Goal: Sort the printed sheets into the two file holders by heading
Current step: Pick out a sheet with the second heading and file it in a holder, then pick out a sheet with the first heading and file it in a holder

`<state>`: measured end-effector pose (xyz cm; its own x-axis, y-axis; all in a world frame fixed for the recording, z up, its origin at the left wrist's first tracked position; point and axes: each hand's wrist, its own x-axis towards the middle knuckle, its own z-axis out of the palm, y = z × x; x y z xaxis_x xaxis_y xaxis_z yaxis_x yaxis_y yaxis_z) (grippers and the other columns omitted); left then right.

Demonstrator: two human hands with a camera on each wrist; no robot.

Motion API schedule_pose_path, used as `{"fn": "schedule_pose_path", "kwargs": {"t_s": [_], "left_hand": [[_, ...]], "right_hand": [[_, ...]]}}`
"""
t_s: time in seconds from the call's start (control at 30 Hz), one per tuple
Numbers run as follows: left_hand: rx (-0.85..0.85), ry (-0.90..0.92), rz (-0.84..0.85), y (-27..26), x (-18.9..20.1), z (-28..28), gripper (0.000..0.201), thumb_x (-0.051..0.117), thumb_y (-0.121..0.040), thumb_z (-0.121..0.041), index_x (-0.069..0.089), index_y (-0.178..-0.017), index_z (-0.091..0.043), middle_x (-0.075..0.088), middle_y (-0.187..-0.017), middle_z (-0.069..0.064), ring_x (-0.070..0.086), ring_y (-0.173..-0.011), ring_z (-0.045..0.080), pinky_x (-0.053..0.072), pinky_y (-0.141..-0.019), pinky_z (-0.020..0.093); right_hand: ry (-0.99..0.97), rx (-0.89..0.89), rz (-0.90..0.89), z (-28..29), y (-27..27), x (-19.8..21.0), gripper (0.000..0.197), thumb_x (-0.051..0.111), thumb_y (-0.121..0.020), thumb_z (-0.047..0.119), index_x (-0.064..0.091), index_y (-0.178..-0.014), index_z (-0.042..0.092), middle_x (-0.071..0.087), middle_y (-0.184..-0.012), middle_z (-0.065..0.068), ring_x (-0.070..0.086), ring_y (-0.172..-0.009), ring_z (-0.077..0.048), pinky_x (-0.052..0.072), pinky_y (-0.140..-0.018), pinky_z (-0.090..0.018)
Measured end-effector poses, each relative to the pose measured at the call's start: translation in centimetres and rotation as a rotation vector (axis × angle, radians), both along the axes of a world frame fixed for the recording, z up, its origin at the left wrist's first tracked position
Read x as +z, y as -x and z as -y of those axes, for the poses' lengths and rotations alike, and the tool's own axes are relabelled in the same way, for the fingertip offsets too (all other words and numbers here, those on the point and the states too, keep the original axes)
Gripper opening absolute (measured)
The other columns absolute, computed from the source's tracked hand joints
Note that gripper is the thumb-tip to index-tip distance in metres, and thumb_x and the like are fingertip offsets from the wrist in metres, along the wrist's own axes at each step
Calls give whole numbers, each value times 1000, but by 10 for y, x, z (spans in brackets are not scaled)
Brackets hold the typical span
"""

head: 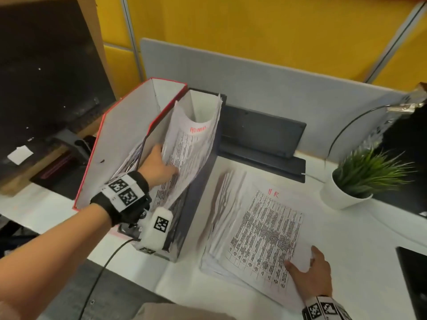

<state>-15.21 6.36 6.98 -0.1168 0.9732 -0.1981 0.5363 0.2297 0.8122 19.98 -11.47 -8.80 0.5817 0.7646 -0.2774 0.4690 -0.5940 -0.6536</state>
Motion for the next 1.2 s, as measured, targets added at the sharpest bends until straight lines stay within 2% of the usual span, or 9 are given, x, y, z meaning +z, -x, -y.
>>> {"fn": "schedule_pose_path", "kwargs": {"t_s": [0.1, 0.17, 0.3, 0.4, 0.47, 0.63, 0.87, 1.07, 1.2], "left_hand": [[2, -86, 153, 4, -3, 1, 47, 66, -84, -15, 46, -126, -10, 60, -120, 4, 56, -112, 23, 48, -92, 38], [2, -143, 212, 4, -6, 3, 38, 72, -78, -18, 54, -112, -20, 64, -104, -6, 60, -106, 21, 52, -81, 30], [-35, -309, 100, 3, -12, 6, 77, 78, -69, -8, 32, -131, -18, 49, -104, -21, 54, -95, 2, 48, -82, 24], [-181, -334, 113, 4, -12, 10, 67, 64, -84, -7, 32, -140, -26, 58, -118, -3, 58, -105, 15, 47, -95, 40], [-287, -289, -85, 6, -11, 10, 61, 58, -86, -6, 39, -136, -36, 58, -126, 10, 57, -112, 30, 46, -97, 43], [-468, 24, -695, 3, -9, 5, 71, 41, -77, 19, 48, -132, -26, 51, -134, 11, 56, -113, 28, 49, -91, 36], [-715, 334, -1220, -16, -6, 8, 51, 49, -93, -14, 33, -142, -17, 36, -140, 15, 37, -130, 32, 37, -104, 39], [-329, -102, -684, -27, 34, 0, 40, 45, -93, -6, 48, -131, -18, 43, -130, 15, 46, -117, 32, 40, -101, 40], [-186, -602, -196, -65, 61, 13, 24, 50, -92, -7, 60, -110, -17, 54, -114, 2, 52, -101, 14, 41, -86, 18]], "right_hand": [[0, 4, 1, 1, -1, -1, 97, 83, -66, 28, 29, -143, 10, 41, -136, -23, 46, -122, -37, 38, -105, -48], [-11, 10, -14, 0, -2, -1, 96, 83, -66, 26, 28, -144, 12, 41, -138, -22, 45, -124, -36, 38, -105, -48], [-25, 13, -42, -1, -2, 0, 97, 84, -66, 23, 28, -144, 14, 41, -139, -23, 44, -126, -35, 37, -106, -48], [-23, 18, -37, -1, -2, 0, 96, 83, -66, 24, 27, -144, 15, 41, -137, -22, 45, -125, -35, 37, -106, -48], [-26, 21, -31, 0, -2, 0, 96, 83, -66, 25, 28, -144, 17, 43, -135, -22, 45, -123, -35, 38, -105, -48], [-15, 27, -33, -1, -5, -2, 96, 84, -65, 26, 29, -144, 19, 43, -134, -21, 46, -123, -34, 39, -104, -48], [22, 24, -36, -5, -7, -3, 103, 85, -64, 24, 24, -146, 12, 38, -140, -21, 43, -127, -34, 36, -107, -47], [80, 39, -34, -8, -7, -1, 103, 84, -66, 27, 23, -147, 11, 35, -139, -21, 40, -127, -35, 34, -108, -47], [111, 46, -27, -11, -5, 4, 101, 83, -67, 27, 22, -147, 11, 32, -142, -19, 35, -132, -33, 31, -110, -43]]}}
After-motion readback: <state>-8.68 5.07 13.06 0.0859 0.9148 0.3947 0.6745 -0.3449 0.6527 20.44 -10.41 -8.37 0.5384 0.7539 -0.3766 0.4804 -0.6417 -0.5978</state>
